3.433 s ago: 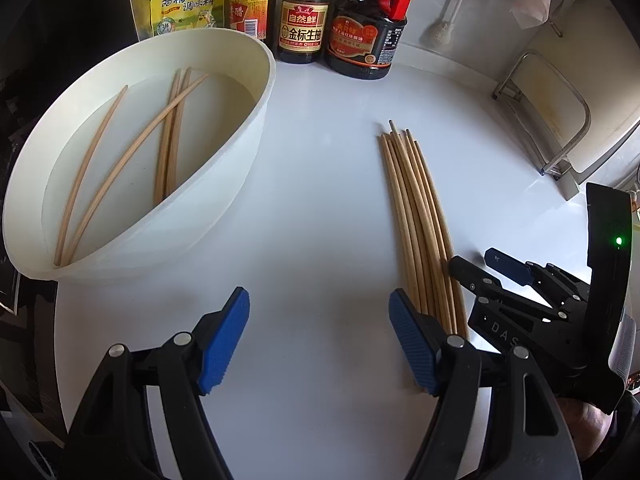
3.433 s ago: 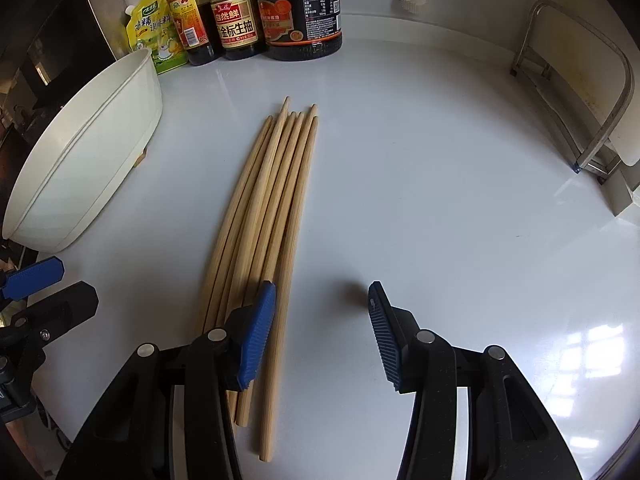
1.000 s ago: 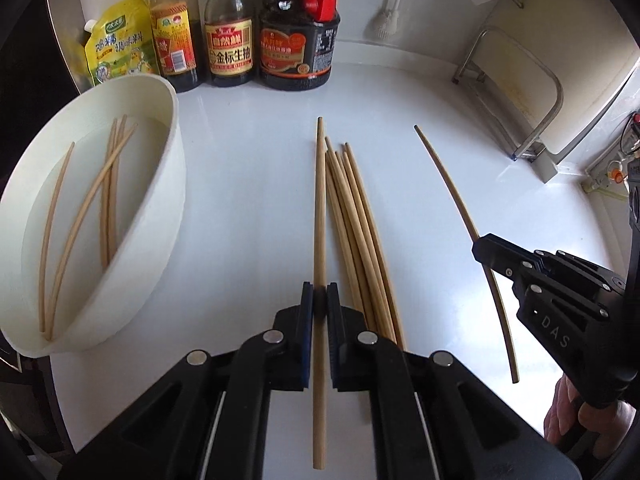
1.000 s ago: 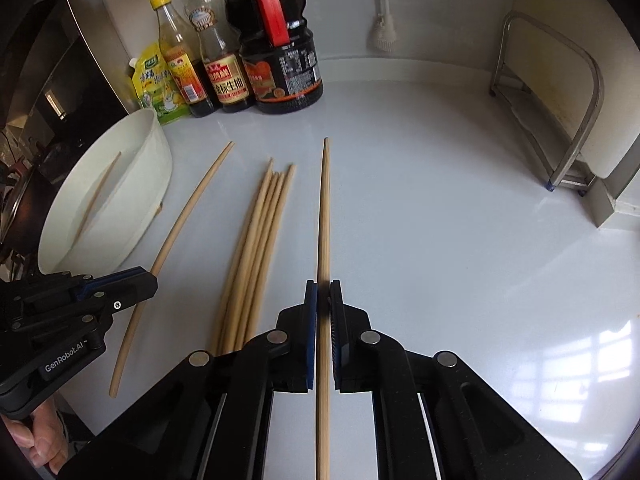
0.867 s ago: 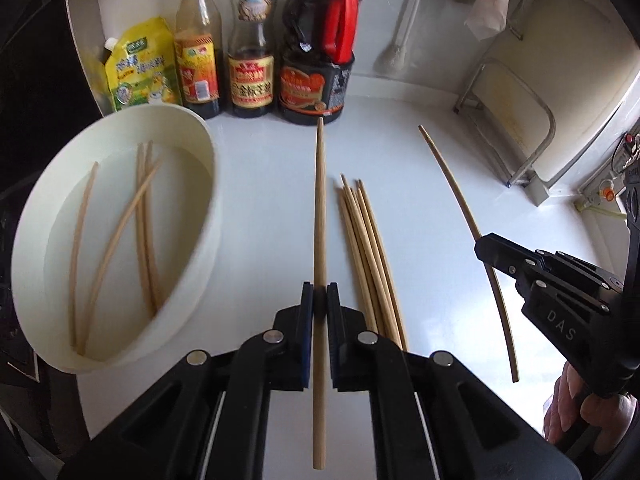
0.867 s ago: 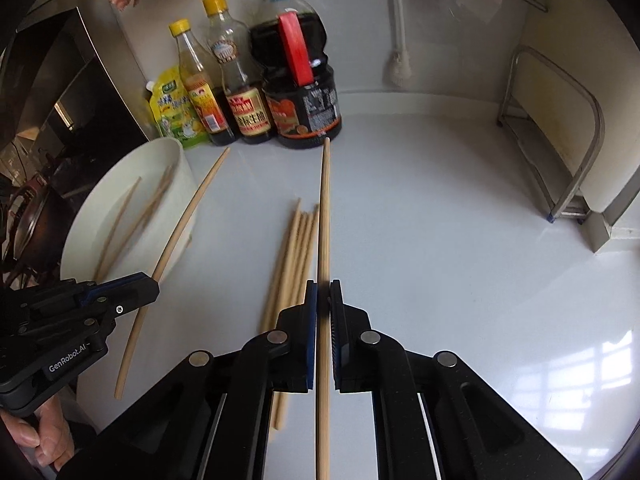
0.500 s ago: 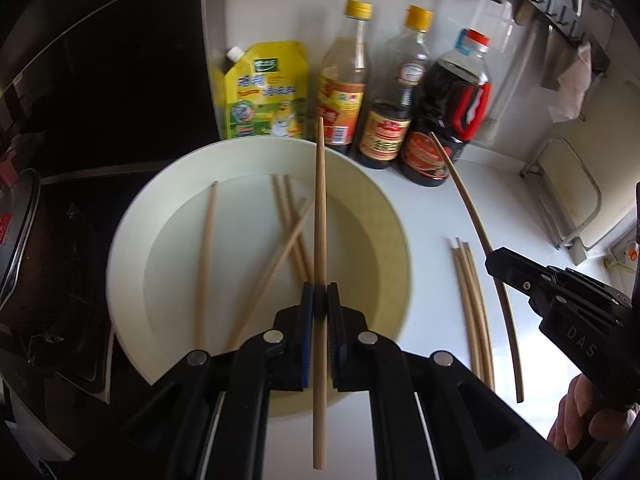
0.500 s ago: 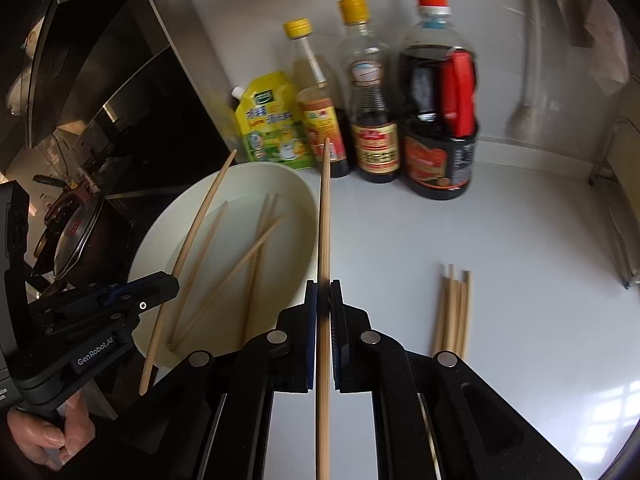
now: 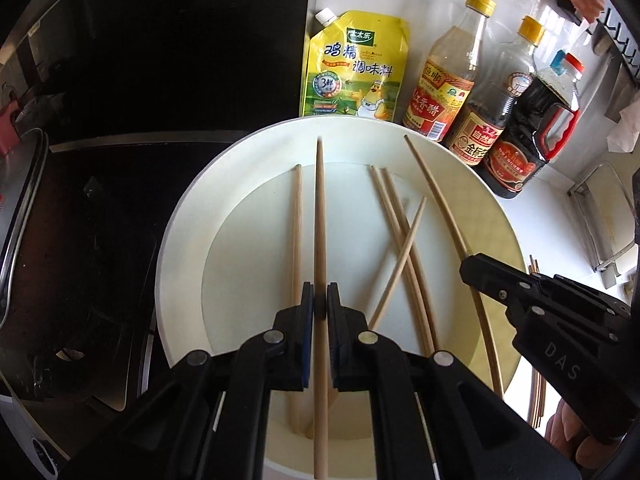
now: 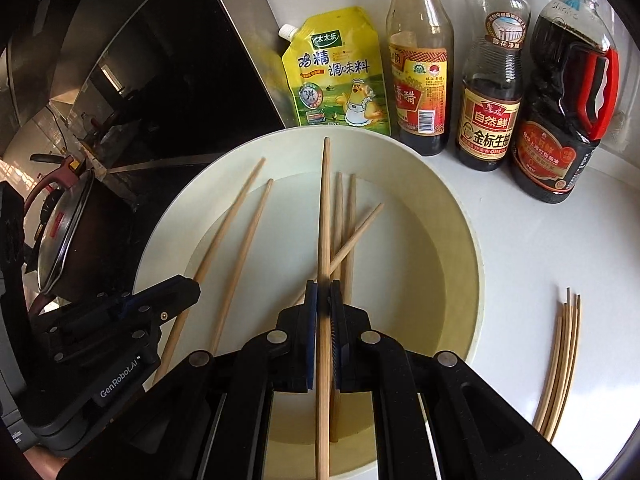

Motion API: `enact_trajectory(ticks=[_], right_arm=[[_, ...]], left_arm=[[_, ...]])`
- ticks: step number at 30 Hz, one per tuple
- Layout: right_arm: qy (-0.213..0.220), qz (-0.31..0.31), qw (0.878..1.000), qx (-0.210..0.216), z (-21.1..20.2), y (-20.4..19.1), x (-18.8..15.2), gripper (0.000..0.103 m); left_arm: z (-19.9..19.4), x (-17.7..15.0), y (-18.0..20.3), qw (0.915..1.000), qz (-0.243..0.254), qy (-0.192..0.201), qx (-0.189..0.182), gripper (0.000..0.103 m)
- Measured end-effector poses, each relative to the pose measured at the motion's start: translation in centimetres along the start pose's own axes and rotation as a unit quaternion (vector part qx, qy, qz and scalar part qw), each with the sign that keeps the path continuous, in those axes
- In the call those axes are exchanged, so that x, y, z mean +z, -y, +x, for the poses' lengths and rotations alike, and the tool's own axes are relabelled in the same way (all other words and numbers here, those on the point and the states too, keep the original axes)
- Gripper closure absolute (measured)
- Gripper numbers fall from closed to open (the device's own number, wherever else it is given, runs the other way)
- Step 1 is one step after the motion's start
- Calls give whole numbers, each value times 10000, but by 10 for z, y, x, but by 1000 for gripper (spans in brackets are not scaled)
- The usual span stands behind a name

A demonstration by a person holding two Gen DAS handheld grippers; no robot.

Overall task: Organize utensils
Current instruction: 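Carry the left tool's chopstick into the basin and open it while the right tool releases its chopstick, then move both open tools back to the chopstick pile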

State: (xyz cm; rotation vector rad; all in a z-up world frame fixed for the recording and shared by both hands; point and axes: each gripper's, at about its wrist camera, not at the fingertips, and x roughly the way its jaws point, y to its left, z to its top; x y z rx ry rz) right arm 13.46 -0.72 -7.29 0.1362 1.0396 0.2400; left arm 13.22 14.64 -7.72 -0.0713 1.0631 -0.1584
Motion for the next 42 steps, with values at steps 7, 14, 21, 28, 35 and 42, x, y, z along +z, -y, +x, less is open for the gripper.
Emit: enact_trajectory(ticks=[7, 14, 21, 28, 35, 42], right_arm=[[163, 5, 9997, -199, -11, 7, 1, 84], [143, 133, 9996, -185, -22, 14, -13, 84], [145, 223, 9995, -165, -39, 23, -31, 84], [230, 264, 9991, -250, -58, 35, -45, 81], [340, 263, 9986, -307, -83, 47, -56, 78], [384, 261, 9980, -419, -108, 67, -71, 75]], left_arm=[[0, 0, -5, 10000, -89, -22, -30, 75], [-8, -7, -4, 9999, -59, -79, -82, 60], [-21, -18, -1, 10000, -5, -44, -84, 50], [-39, -23, 11, 10000, 33, 82, -34, 39], [-56, -31, 30, 9998, 58, 178, -42, 37], [-70, -42, 57, 9995, 154, 237, -112, 36]])
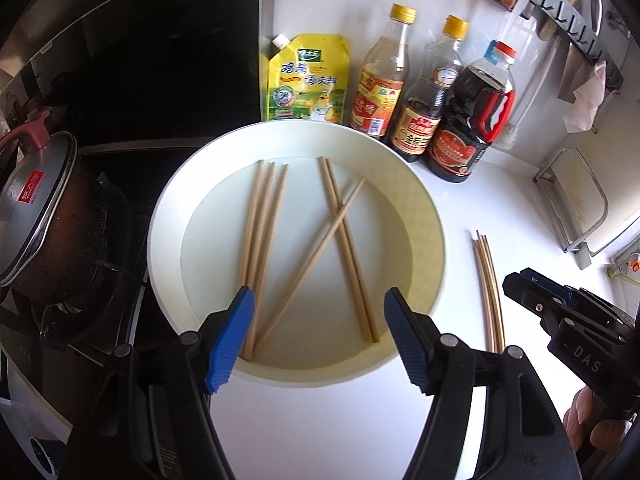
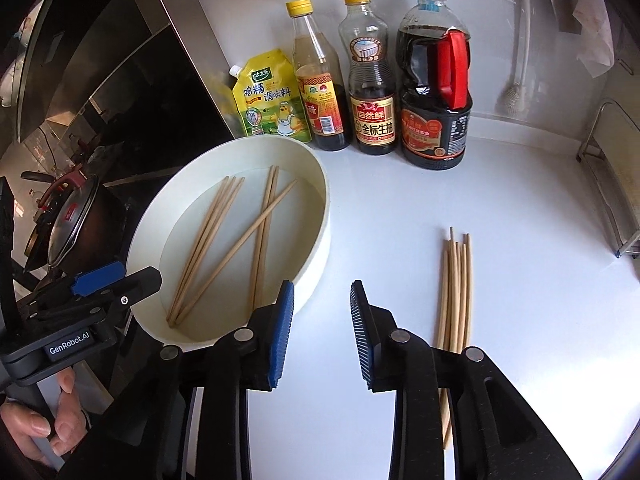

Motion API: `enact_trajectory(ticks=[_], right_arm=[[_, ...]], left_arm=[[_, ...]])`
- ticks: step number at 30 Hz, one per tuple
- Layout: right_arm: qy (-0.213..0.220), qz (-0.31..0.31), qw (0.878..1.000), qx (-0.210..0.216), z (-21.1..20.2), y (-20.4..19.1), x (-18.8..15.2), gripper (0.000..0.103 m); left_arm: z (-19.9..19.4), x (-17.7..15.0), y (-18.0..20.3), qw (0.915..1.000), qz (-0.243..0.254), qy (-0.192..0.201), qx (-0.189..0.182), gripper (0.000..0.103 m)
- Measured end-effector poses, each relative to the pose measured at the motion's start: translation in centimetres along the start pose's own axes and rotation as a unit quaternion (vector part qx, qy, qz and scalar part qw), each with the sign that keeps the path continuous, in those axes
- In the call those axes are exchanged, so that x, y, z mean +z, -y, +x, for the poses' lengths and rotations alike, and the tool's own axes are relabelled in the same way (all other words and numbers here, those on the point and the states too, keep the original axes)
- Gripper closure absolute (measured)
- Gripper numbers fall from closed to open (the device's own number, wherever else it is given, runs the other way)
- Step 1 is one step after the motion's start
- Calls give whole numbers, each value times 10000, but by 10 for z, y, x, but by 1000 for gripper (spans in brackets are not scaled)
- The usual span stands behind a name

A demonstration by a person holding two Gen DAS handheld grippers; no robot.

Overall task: Organize utensils
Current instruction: 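Move both open tools back to the chopstick pile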

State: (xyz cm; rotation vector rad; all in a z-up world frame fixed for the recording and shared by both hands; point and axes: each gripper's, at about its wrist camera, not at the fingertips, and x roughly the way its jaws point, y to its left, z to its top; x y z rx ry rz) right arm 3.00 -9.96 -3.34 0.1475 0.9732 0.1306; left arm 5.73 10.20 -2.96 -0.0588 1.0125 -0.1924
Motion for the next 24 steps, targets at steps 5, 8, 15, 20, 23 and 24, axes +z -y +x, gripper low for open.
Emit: enact_trajectory(ticks=[5, 8, 15, 20, 23, 24], right_arm=[[41, 13, 9999, -115, -17, 20, -11, 69], [9, 78, 9998, -155, -23, 34, -18, 67], [-101, 253, 9991, -322, -27, 71, -45, 61], [-205, 418, 9980, -424, -23, 97, -64, 61], [-228, 430, 9976, -490, -19, 108, -72, 60], [-249, 437, 9975, -498, -17, 112, -75, 60]], left_arm=[[-2, -8, 23, 10000, 65, -11, -54, 34], [-1, -15, 36, 9999, 114, -69, -99, 32], [7, -30, 72, 9991, 277, -167, -260, 28], [17, -41, 97, 9983, 417, -308, -281, 28], [23, -49, 108, 9978, 484, -357, -283, 28], [26, -51, 111, 9976, 496, -387, -286, 28]])
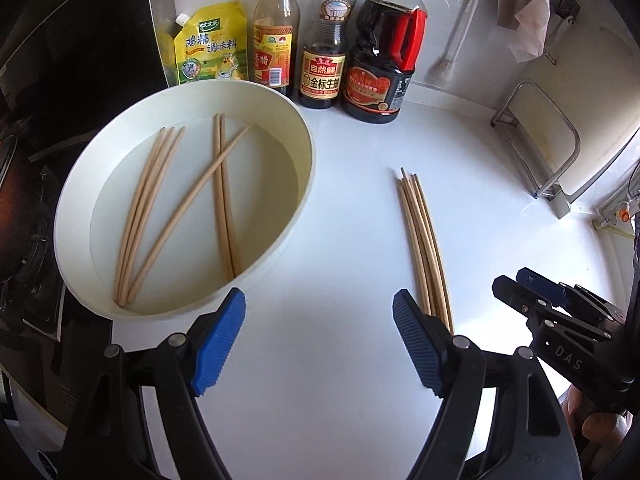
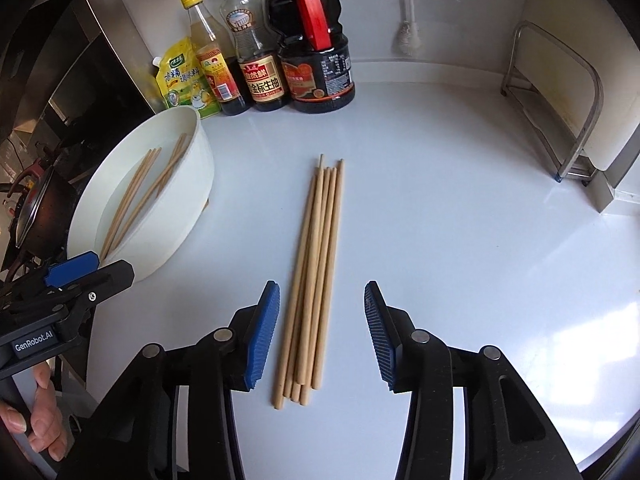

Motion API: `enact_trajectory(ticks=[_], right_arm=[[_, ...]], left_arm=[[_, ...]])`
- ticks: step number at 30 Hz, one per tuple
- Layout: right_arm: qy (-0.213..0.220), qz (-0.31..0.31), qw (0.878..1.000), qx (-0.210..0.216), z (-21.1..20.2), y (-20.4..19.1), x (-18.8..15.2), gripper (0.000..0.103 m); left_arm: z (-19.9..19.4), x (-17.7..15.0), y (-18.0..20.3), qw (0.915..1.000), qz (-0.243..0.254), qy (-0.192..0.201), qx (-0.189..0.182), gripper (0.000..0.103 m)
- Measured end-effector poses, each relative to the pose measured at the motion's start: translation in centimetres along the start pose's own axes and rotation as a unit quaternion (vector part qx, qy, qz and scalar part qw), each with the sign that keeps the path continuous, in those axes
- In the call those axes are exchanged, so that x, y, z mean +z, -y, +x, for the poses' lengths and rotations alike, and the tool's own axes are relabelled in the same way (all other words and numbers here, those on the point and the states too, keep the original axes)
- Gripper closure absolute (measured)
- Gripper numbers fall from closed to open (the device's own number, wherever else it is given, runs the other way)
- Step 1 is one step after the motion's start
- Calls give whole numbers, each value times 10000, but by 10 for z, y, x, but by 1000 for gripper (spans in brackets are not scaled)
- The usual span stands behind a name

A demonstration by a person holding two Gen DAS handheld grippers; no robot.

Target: Organize utensils

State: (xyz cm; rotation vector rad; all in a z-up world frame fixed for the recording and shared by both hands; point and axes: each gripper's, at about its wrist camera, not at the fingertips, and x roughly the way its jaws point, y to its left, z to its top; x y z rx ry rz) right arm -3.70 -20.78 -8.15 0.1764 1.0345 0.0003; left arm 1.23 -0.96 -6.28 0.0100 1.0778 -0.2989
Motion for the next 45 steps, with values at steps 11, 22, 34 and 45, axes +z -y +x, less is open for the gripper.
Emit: enact_trajectory(ticks=[11, 22, 34, 45], right_arm=[[-129, -41, 9998, -111, 33, 29, -11, 59], [-208, -224, 9995, -48, 66, 23, -6, 59], [-132, -489, 9985, -228, 74, 13, -9, 59], [-147, -743, 9964, -370, 70, 15, -8, 59]], left_arm=[[28, -21, 26, 9998, 51, -179, 98, 26], [41, -36, 30, 9995, 5, -279, 149, 26], [45, -38, 27, 9994, -61, -312, 130, 26], [51, -33, 35, 9995, 37, -260, 160, 26]])
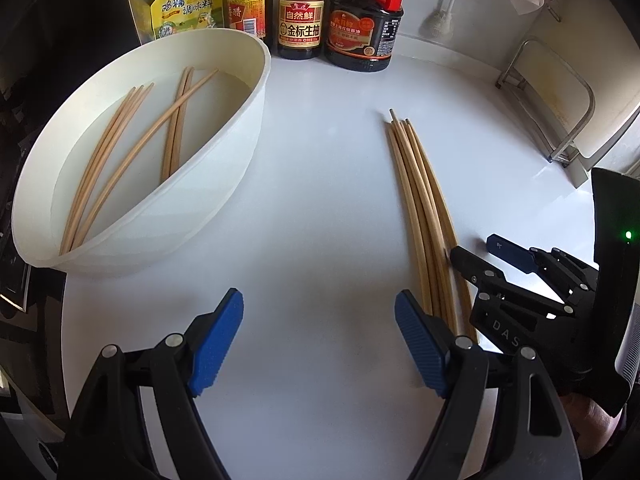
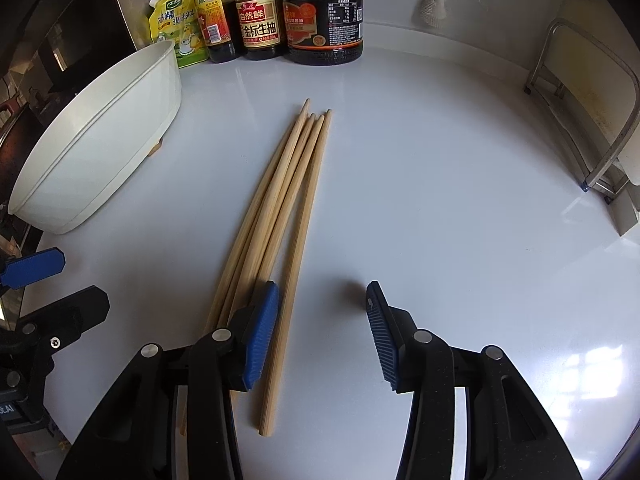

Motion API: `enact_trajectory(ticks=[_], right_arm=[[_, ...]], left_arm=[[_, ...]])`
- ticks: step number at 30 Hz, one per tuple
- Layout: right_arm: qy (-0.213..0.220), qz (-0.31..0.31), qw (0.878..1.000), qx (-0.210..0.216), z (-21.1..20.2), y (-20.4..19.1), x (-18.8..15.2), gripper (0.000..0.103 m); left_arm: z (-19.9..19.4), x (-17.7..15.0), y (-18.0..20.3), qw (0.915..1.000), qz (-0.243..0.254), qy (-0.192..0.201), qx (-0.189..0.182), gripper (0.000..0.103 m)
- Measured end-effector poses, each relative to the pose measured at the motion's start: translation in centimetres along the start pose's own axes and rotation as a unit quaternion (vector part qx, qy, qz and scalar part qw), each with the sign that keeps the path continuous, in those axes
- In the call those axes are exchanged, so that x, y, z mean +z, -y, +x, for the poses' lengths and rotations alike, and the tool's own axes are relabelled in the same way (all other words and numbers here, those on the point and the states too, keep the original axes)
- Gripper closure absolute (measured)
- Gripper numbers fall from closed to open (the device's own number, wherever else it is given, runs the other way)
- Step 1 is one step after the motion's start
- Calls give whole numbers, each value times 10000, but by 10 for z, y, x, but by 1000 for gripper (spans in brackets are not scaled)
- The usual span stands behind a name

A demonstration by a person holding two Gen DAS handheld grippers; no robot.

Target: Organize utensils

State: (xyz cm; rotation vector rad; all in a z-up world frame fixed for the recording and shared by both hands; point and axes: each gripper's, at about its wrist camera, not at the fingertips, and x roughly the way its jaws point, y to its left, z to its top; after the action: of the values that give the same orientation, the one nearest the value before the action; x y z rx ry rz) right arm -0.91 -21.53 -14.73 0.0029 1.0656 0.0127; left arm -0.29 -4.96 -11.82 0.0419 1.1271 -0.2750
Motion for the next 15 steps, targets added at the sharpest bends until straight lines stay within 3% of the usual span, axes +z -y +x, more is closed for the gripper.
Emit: enact_trajectory(ticks=[5, 8, 15], right_arm=[[93, -44, 9999, 33, -1, 3, -4, 87], [118, -28, 9999, 94, -2, 8, -7, 96], [128, 144, 9997, 125, -9, 27, -19, 96]], left_arm=[[5, 2, 9, 9999, 115, 72, 33, 26], [11, 4, 16, 9998, 169, 75, -40, 26], [23, 11, 34, 9996, 194, 113, -142, 26]])
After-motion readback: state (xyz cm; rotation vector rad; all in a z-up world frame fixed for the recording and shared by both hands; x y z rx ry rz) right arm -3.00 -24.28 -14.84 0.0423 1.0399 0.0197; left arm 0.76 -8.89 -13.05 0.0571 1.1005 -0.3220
